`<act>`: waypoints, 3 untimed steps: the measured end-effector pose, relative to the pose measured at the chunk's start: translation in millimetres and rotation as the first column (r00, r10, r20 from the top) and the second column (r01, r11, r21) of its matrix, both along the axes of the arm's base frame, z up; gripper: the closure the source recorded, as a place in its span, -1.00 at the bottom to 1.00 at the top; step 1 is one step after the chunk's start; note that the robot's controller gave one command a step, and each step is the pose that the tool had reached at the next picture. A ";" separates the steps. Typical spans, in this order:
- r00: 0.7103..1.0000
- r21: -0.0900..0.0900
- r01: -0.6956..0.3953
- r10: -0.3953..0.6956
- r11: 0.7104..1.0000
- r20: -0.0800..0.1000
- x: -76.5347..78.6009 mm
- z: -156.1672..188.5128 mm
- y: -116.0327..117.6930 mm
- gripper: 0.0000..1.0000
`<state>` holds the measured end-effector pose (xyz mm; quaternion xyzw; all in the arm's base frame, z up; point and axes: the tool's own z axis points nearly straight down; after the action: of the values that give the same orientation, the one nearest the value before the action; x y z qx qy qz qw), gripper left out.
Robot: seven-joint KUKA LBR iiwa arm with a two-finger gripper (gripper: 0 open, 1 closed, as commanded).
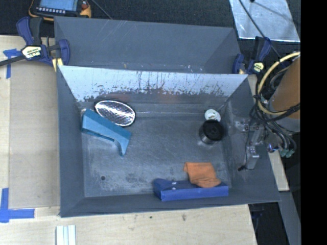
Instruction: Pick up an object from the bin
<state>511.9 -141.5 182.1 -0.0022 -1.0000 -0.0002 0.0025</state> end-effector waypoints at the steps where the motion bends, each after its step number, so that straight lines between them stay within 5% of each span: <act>1: 1.000 -0.002 -0.004 0.004 1.000 0.009 2.0 4.6 0.7 -1.00; 3: 0.934 0.000 -0.358 0.358 0.934 0.006 -18.8 -59.1 29.8 -1.00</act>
Offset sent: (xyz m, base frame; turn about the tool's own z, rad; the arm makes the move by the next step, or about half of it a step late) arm -0.0173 0.0346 -0.1121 -0.5026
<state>493.1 -111.7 123.1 0.1799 -0.9837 -0.0001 -0.0003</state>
